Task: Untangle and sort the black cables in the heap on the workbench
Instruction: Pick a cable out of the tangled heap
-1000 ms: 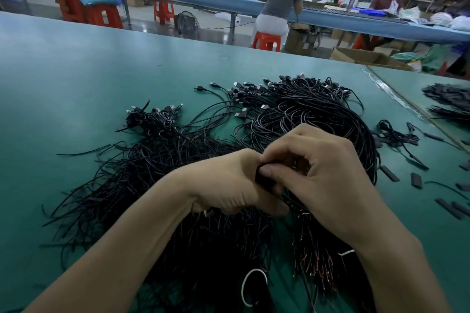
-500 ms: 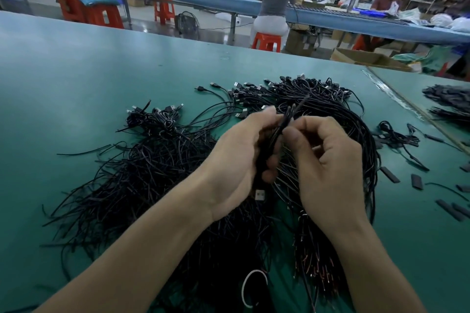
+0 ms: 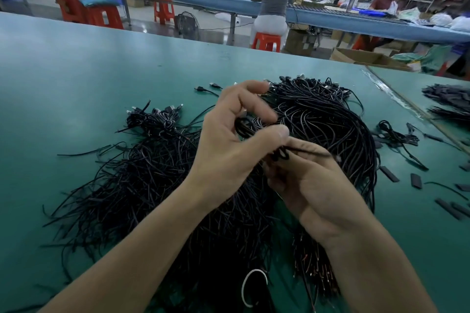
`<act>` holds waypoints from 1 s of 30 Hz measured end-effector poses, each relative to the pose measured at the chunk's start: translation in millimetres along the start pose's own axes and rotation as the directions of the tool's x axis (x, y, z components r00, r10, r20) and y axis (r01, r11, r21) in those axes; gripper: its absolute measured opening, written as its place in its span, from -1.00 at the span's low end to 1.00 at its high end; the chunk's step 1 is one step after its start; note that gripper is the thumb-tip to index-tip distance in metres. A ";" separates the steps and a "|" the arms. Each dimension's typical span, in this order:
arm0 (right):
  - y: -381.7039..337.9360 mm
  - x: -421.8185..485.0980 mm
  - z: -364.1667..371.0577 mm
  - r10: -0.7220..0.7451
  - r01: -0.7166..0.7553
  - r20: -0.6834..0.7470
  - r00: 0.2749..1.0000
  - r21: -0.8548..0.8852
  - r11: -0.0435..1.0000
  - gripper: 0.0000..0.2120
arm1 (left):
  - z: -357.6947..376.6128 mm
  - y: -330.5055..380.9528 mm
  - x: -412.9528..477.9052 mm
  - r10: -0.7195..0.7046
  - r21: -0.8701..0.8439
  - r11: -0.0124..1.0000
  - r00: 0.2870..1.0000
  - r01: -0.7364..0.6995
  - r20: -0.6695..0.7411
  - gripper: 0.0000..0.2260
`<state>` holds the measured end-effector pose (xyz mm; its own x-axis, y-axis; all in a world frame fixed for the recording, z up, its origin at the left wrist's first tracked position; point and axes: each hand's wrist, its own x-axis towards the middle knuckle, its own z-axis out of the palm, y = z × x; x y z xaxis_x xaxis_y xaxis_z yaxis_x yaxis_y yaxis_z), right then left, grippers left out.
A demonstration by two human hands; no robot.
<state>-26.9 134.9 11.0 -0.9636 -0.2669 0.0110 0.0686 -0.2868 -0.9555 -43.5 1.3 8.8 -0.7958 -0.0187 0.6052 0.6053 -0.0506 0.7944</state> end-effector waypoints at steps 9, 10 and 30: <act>-13.9 6.4 -29.5 -0.299 0.270 -0.060 0.952 -0.290 0.918 -0.87 | -14.9 -12.0 5.3 -0.273 0.216 0.946 0.954 0.241 0.128 -0.71; -12.8 6.5 -28.7 -0.336 0.302 -0.049 0.940 -0.331 0.894 -0.88 | -13.0 -12.4 4.5 -0.259 0.217 0.951 0.953 0.222 0.158 -0.79; 9.2 6.3 -12.4 -0.634 0.386 -0.012 0.774 -0.784 0.486 -0.85 | -6.8 -9.6 4.4 -0.373 -0.528 0.745 0.911 0.408 0.178 -0.68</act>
<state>-35.5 142.1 -1.4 -0.7919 -0.0141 0.6105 -0.5413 0.4789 -0.6911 -52.9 -5.1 3.5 -0.9474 0.1800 0.2645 0.1177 -0.5725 0.8114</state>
